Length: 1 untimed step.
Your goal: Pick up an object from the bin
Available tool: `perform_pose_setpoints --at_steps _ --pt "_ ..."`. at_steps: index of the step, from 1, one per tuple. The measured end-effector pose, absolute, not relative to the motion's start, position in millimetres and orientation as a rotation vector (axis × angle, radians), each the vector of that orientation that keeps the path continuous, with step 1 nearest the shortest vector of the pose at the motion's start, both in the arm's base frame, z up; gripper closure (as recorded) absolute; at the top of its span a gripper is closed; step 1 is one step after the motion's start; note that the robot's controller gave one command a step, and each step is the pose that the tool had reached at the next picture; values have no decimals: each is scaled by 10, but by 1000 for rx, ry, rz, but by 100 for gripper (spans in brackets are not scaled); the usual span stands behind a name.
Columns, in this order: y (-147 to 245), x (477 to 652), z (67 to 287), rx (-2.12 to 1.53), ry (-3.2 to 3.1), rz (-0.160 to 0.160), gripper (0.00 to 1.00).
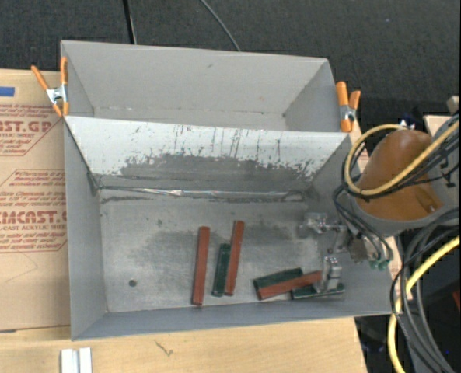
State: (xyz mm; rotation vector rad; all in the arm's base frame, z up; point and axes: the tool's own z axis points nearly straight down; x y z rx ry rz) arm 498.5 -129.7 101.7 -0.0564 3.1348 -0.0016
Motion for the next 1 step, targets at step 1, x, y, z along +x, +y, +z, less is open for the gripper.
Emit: perform_pose_setpoints --at_steps 1 --pt "-1087 4807 717 21 3141 2 100"
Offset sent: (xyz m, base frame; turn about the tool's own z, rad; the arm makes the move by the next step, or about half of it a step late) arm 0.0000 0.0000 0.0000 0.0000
